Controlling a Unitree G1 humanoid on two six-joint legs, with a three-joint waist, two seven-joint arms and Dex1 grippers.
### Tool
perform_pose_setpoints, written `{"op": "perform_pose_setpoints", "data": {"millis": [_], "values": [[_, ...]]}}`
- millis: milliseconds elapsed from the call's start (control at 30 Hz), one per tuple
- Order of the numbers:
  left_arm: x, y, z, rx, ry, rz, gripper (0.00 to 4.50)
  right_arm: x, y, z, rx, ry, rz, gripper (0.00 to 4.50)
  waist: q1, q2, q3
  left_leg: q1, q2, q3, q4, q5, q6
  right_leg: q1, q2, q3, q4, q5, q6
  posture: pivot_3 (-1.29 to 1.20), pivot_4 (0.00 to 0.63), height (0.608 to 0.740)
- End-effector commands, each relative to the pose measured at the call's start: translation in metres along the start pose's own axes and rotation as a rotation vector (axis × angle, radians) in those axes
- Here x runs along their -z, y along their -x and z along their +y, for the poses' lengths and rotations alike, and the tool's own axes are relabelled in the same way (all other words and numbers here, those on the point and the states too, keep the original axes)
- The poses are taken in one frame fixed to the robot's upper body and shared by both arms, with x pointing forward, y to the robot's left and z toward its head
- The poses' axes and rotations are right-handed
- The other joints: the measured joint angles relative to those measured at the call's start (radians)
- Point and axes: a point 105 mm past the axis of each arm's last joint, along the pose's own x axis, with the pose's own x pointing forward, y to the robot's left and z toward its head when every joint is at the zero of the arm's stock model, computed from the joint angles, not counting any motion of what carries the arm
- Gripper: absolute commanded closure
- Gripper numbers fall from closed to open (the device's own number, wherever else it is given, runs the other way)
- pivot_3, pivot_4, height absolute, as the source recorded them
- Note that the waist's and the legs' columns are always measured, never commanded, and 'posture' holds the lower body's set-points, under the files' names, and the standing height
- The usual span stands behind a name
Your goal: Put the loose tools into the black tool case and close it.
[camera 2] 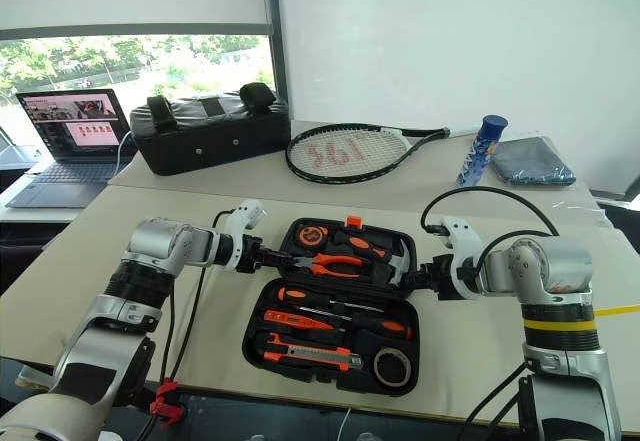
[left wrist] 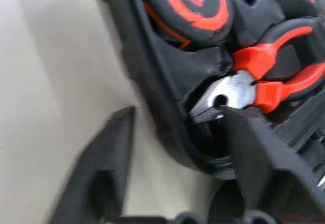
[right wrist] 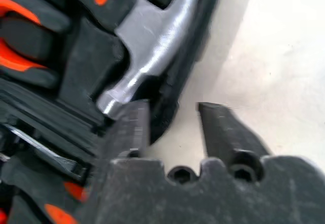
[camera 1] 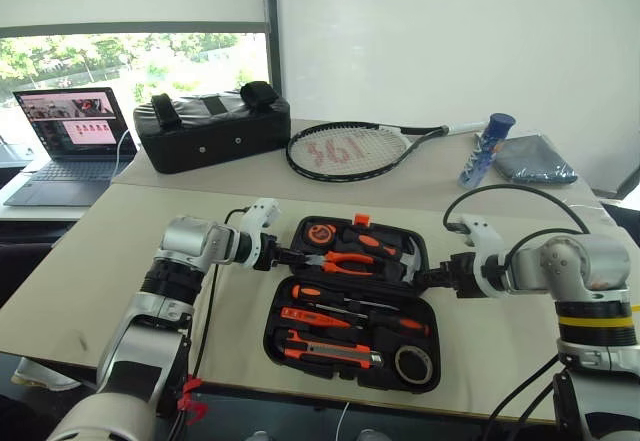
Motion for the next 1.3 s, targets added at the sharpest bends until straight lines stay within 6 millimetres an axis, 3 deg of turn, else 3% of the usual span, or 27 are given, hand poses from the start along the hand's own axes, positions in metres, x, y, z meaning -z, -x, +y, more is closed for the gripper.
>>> {"op": "perform_pose_setpoints", "data": {"millis": [33,67,200,333,400,533,633,767,933,1100,1300], "values": [[-0.001,-0.001,0.006,-0.052,-0.029,0.017,3.04,-0.003,0.001,0.000,0.004,-0.011,0.000,4.13,0.002,0.000,0.000,0.001,0.000,0.000,0.000,0.000,0.000,0.001,0.000,0.000,0.000,0.000,0.000,0.00,0.150,0.740],[-0.002,0.000,0.007,-0.055,-0.035,0.018,3.44,-0.003,0.000,0.000,0.005,-0.015,0.003,4.48,0.002,0.000,0.000,0.002,0.000,0.000,0.000,0.000,0.000,0.003,0.000,0.000,-0.001,0.000,0.000,0.00,0.150,0.740],[-0.004,0.002,0.007,-0.058,-0.052,0.017,4.48,-0.005,-0.002,-0.001,0.016,-0.037,-0.006,4.50,-0.001,0.000,0.000,0.006,-0.001,0.000,0.000,0.000,0.000,0.007,-0.001,0.000,-0.002,0.001,0.001,0.00,0.150,0.740],[-0.004,0.003,0.007,-0.050,-0.047,-0.003,4.49,-0.015,0.001,0.003,0.002,-0.052,-0.077,4.50,-0.005,0.000,0.000,0.008,-0.001,0.000,0.000,0.001,0.001,0.007,0.000,0.001,0.000,0.001,0.001,0.00,0.150,0.740],[-0.006,0.003,0.006,-0.036,-0.036,-0.054,4.49,-0.030,0.007,0.015,-0.079,-0.001,-0.216,4.50,-0.008,0.000,0.000,0.007,-0.001,0.000,0.000,0.002,0.002,0.007,0.000,0.001,0.000,0.002,0.002,0.00,0.150,0.740],[-0.019,0.015,-0.001,0.065,-0.062,-0.271,4.49,-0.037,0.027,0.036,-0.204,0.157,-0.430,4.50,-0.008,0.001,0.000,0.006,-0.001,0.000,0.000,0.002,0.002,0.005,0.000,0.002,0.000,0.003,0.002,0.00,0.150,0.740],[-0.017,0.028,-0.006,0.138,-0.095,-0.394,4.49,-0.035,0.041,0.043,-0.255,0.268,-0.587,4.50,-0.008,0.001,0.000,0.003,0.000,0.000,0.000,0.002,0.002,0.003,0.000,0.001,0.000,0.003,0.002,0.00,0.150,0.740],[-0.009,0.049,-0.014,0.245,-0.228,-0.583,4.49,-0.023,0.059,0.054,-0.343,0.465,-0.812,4.50,-0.006,0.001,0.000,-0.002,0.000,0.000,-0.001,0.002,0.002,-0.002,0.000,0.001,-0.002,0.003,0.002,0.00,0.150,0.740],[0.002,0.055,-0.012,0.233,-0.378,-0.697,4.49,0.018,0.045,0.059,-0.325,0.851,-0.825,4.50,-0.001,0.001,0.000,-0.004,-0.001,0.001,-0.001,0.002,0.002,-0.004,-0.002,0.001,-0.002,0.003,0.002,0.00,0.150,0.740],[0.008,0.055,-0.021,0.162,-0.722,-0.765,4.49,0.038,0.033,0.040,-0.209,1.150,-0.867,4.50,-0.001,0.001,0.000,-0.001,-0.002,0.002,0.000,0.003,0.001,-0.001,-0.002,0.002,-0.003,0.004,0.003,0.00,0.150,0.740],[0.032,0.058,-0.023,0.121,-0.916,-0.763,4.49,0.052,0.030,0.024,-0.128,1.359,-0.879,4.50,-0.003,0.001,0.000,0.002,-0.002,0.002,0.000,0.003,0.001,0.002,-0.002,0.002,-0.003,0.004,0.003,0.00,0.150,0.740]]}}
